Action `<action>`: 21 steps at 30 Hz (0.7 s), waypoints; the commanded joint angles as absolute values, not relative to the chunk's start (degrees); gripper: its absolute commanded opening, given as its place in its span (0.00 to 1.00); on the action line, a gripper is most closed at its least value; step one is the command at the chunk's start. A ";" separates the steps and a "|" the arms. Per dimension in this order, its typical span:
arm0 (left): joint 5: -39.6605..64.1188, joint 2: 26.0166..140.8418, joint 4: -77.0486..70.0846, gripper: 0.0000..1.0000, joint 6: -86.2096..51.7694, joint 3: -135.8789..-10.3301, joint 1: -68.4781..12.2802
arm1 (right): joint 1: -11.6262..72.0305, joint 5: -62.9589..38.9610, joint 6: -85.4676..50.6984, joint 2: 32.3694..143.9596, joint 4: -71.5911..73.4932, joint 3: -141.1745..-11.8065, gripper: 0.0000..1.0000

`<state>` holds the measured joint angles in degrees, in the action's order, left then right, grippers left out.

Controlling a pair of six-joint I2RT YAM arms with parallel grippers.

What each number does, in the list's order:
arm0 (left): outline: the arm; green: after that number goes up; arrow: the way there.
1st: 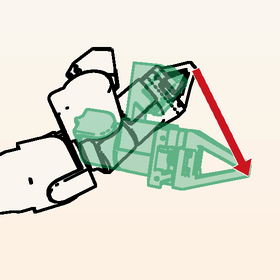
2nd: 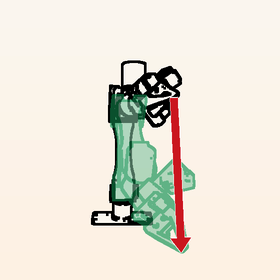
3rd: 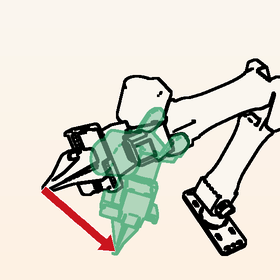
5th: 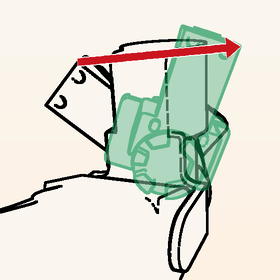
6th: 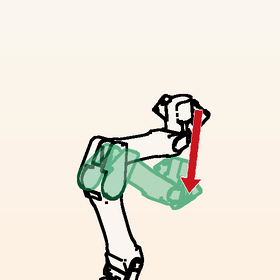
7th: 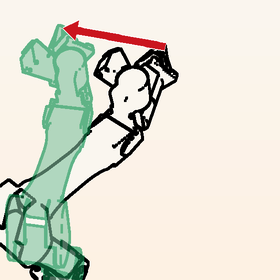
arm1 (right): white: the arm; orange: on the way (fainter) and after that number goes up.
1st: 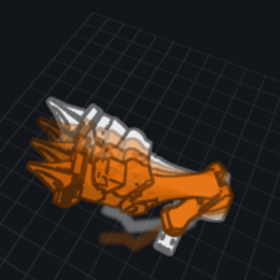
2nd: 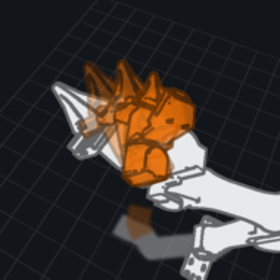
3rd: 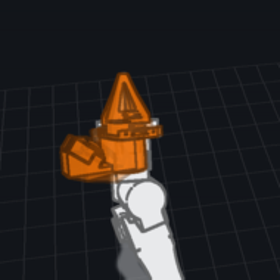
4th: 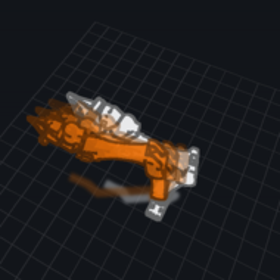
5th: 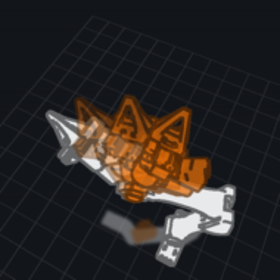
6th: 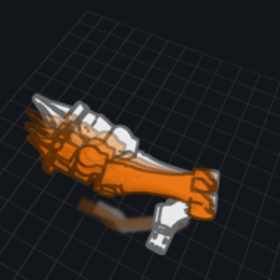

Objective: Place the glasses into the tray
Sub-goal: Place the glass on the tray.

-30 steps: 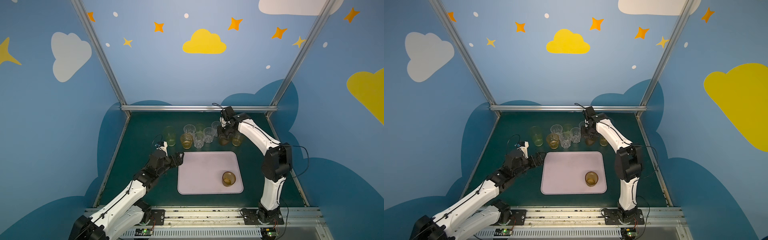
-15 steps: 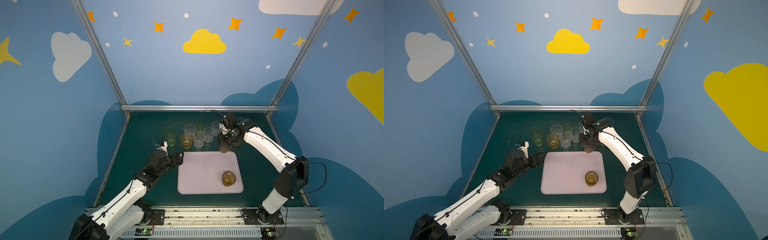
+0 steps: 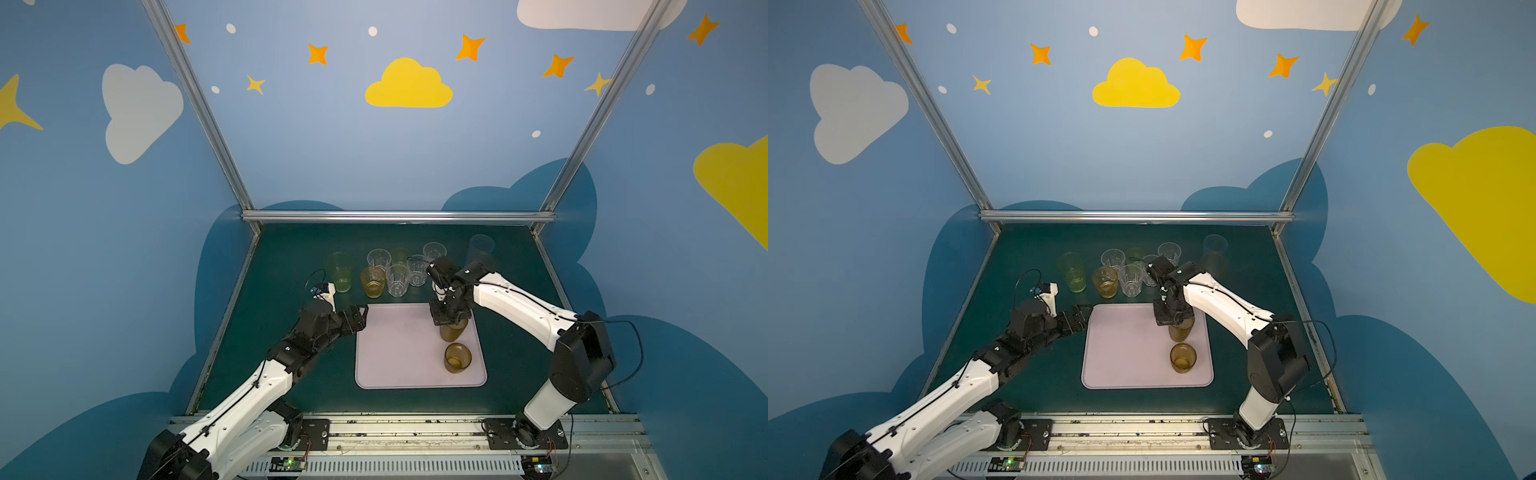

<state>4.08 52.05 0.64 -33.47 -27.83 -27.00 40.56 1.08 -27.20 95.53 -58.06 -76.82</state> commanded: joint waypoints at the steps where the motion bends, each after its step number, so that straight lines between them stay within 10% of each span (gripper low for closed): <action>1: 4.57 51.07 0.53 1.00 -32.87 -27.38 -26.94 | 41.13 1.91 -29.53 92.47 -57.12 -75.35 0.00; 21: 3.78 48.87 1.40 1.00 -32.78 -26.39 -26.94 | 40.87 3.69 -30.48 95.91 -54.68 -72.59 0.03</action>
